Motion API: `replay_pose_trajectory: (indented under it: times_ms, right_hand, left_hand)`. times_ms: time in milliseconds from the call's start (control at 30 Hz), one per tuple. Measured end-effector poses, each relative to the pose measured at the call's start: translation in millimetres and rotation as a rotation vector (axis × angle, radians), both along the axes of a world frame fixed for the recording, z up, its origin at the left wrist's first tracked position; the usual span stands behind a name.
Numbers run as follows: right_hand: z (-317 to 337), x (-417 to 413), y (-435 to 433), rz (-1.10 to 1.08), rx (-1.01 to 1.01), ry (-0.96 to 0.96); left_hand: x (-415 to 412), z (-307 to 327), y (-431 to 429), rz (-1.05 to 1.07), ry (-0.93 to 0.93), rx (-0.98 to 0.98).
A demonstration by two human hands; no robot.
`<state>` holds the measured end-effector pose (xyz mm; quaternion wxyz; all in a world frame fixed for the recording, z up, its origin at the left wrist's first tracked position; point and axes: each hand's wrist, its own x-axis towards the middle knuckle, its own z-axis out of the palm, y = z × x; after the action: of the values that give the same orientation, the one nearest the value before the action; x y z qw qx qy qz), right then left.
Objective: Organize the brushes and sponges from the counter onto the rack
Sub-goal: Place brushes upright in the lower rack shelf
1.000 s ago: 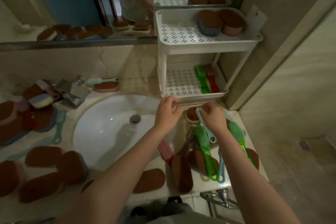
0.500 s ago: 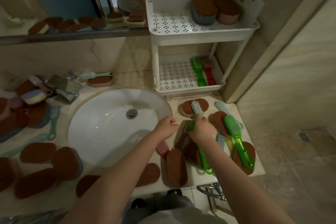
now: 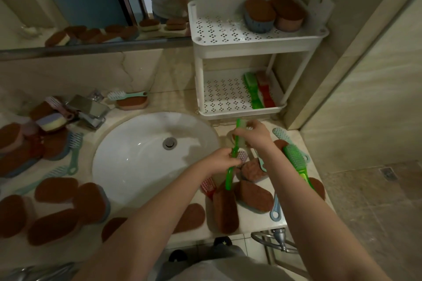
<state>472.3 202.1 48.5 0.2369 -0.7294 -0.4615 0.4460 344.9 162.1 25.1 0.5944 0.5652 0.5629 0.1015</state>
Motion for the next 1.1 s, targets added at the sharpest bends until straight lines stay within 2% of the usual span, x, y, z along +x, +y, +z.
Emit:
replay_pose_trajectory:
  times_ms: [100, 167, 233, 333, 467, 533, 867, 1100]
  right_hand:
    - [-0.4, -0.2, 2.2, -0.072, 0.059, 0.082]
    - [0.4, 4.1, -0.8, -0.136, 0.103, 0.18]
    - [-4.0, 13.4, -5.1, -0.189, 0.139, 0.187]
    - [-15.8, 35.3, -17.0, -0.199, 0.123, -0.052]
    - [-32.6, 65.4, -40.7, -0.106, 0.071, -0.482]
    - [-39.5, 77.0, -50.4, -0.097, 0.053, -0.621]
    - [-60.9, 108.7, -61.3, -0.048, -0.081, -0.695]
    - [-63.0, 114.2, -55.4, 0.015, -0.026, -0.751]
  left_hand:
    - [5.3, -1.1, 1.7, 0.096, 0.019, 0.113]
    - [6.4, -0.5, 2.3, 0.173, -0.069, 0.078]
    - [6.1, -1.4, 3.7, 0.221, -0.105, 0.052]
    - [8.9, -4.3, 6.1, 0.258, -0.096, 0.047]
    - [19.8, -7.4, 7.3, 0.29, -0.078, 0.027]
    - [25.7, -10.4, 7.6, 0.289, -0.083, 0.029]
    - [46.7, -21.3, 7.1, 0.31, -0.061, 0.021]
    - [56.6, -26.1, 9.5, 0.342, -0.078, 0.037]
